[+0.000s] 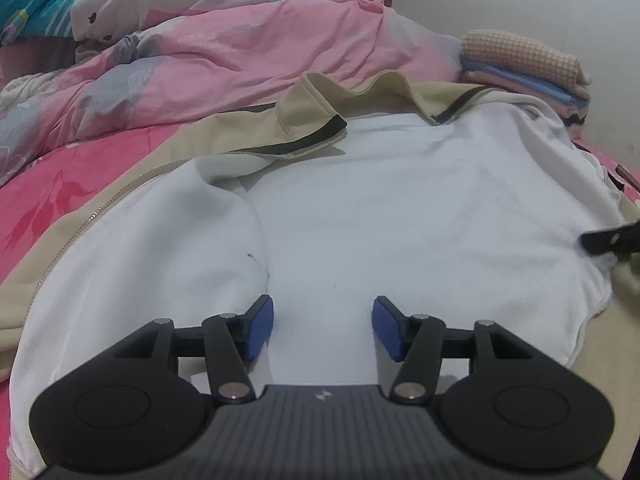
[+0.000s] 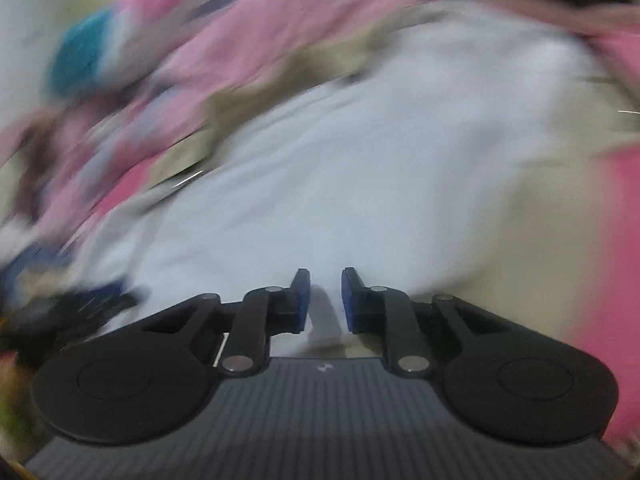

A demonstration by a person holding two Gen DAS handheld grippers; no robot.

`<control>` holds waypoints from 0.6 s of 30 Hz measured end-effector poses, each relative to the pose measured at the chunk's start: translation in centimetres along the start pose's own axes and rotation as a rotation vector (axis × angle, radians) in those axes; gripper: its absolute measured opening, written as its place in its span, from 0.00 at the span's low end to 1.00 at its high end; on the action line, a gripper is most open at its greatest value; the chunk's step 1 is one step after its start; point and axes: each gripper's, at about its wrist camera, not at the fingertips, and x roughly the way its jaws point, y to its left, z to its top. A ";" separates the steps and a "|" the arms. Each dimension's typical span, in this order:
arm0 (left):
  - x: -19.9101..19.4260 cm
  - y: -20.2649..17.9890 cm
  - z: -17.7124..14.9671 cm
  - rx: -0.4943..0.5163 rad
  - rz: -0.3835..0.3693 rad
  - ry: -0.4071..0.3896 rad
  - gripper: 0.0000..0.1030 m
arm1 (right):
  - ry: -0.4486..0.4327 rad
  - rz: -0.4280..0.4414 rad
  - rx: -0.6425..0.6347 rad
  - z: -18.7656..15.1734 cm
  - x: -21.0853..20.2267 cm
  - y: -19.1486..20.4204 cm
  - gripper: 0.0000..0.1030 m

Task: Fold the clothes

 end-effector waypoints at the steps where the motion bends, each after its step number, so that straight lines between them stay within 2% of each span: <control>1: 0.0 -0.1 0.0 -0.001 0.003 0.000 0.55 | -0.027 -0.018 0.040 0.0 -0.9 -1.0 0.14; 3: -0.3 -0.2 0.1 -0.011 0.010 0.005 0.55 | -0.081 -0.053 0.118 -0.1 -2.8 -2.9 0.14; 4: -0.7 -0.2 0.2 -0.021 0.011 0.006 0.55 | -0.099 -0.042 0.124 -0.5 -3.4 -2.7 0.17; 6: -2.0 -0.1 0.3 -0.041 0.022 -0.006 0.56 | -0.116 -0.032 0.090 -1.3 -4.0 -1.0 0.24; 8: -4.0 0.3 0.1 -0.061 0.049 -0.031 0.60 | -0.116 0.000 0.052 -2.1 -4.2 1.1 0.25; 12: -9.0 3.0 -0.9 -0.126 0.103 -0.067 0.62 | -0.086 0.111 -0.023 -3.0 -3.4 5.6 0.29; 18: -16.1 9.7 -5.1 -0.287 0.266 -0.095 0.69 | 0.009 0.224 -0.103 -4.9 -1.4 11.0 0.40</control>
